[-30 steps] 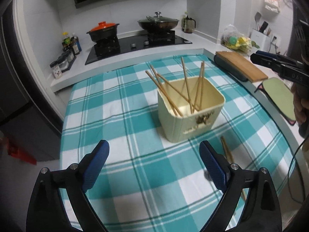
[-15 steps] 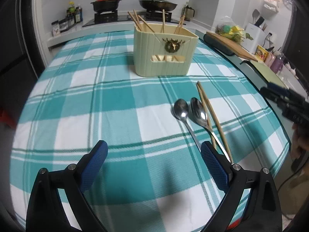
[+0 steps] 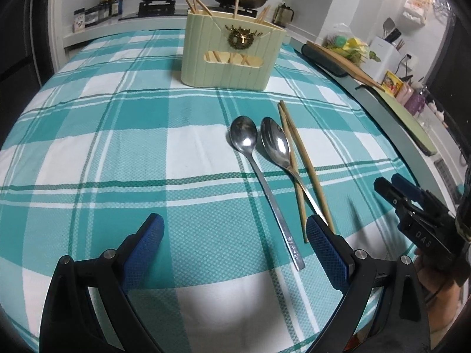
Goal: Organize utensils
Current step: 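Grasp a silver spoon with the right gripper while the left gripper grasps the other spoon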
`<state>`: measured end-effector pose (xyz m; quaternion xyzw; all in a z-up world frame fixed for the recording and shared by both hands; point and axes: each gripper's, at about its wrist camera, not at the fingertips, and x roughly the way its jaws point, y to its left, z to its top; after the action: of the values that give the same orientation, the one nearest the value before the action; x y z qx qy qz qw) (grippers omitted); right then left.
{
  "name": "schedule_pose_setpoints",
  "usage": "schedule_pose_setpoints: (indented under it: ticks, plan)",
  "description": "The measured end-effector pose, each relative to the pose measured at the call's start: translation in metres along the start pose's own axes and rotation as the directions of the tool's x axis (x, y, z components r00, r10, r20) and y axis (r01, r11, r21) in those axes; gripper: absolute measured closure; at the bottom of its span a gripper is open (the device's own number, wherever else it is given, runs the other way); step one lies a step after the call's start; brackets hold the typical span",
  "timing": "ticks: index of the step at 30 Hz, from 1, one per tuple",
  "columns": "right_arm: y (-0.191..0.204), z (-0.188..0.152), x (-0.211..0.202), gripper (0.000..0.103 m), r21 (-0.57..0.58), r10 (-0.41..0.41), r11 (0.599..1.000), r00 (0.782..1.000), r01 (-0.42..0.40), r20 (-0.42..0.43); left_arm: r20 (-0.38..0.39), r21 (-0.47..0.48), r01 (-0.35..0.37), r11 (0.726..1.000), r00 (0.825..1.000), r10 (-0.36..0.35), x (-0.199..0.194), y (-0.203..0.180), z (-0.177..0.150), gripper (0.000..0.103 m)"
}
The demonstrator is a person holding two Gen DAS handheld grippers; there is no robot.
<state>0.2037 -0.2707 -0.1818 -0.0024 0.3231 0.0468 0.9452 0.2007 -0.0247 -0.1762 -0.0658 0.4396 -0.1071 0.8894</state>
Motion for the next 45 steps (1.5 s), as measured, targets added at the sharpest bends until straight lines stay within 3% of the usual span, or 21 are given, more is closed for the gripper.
schedule_pose_setpoints:
  ticks: [7,12,20,26,33,41,44,45]
  plan:
    - [0.003,-0.006,0.009,0.041,0.015,0.047,0.999,0.999,-0.046,-0.023,-0.022,0.104,-0.044,0.994,0.999,0.047,0.028,-0.016,0.017,0.005]
    - [-0.001,-0.008,0.009,0.041,0.038,0.044,0.998,0.999,-0.043,-0.020,-0.049,0.092,-0.040,0.995,0.998,0.044,0.050,-0.017,0.029,0.005]
    - [0.001,-0.009,0.010,0.041,0.022,0.058,0.998,0.998,-0.058,-0.026,-0.056,0.130,-0.150,0.980,0.986,0.158,0.068,-0.019,0.026,0.005]
    - [0.015,0.009,0.026,0.041,-0.018,0.112,0.993,0.992,-0.113,-0.058,-0.054,0.122,-0.168,0.978,0.983,0.175,0.074,-0.015,0.030,0.000]
    - [0.031,0.045,0.077,0.042,-0.040,0.178,0.982,0.972,-0.186,-0.153,-0.045,0.098,-0.174,0.980,0.983,0.179,0.076,-0.008,0.033,0.000]
    - [0.052,0.058,0.123,0.076,-0.077,0.239,0.961,0.937,-0.266,-0.256,-0.044,0.087,-0.181,0.980,0.982,0.186,0.076,-0.006,0.034,0.000]
    - [0.058,0.058,0.124,0.093,-0.151,0.162,0.967,0.953,-0.205,-0.256,-0.043,0.076,-0.188,0.979,0.981,0.192,0.075,-0.004,0.034,0.000]
    - [0.055,0.058,0.123,0.094,-0.147,0.143,0.972,0.955,-0.186,-0.258,-0.043,0.071,-0.191,0.979,0.980,0.194,0.074,-0.002,0.034,0.000]
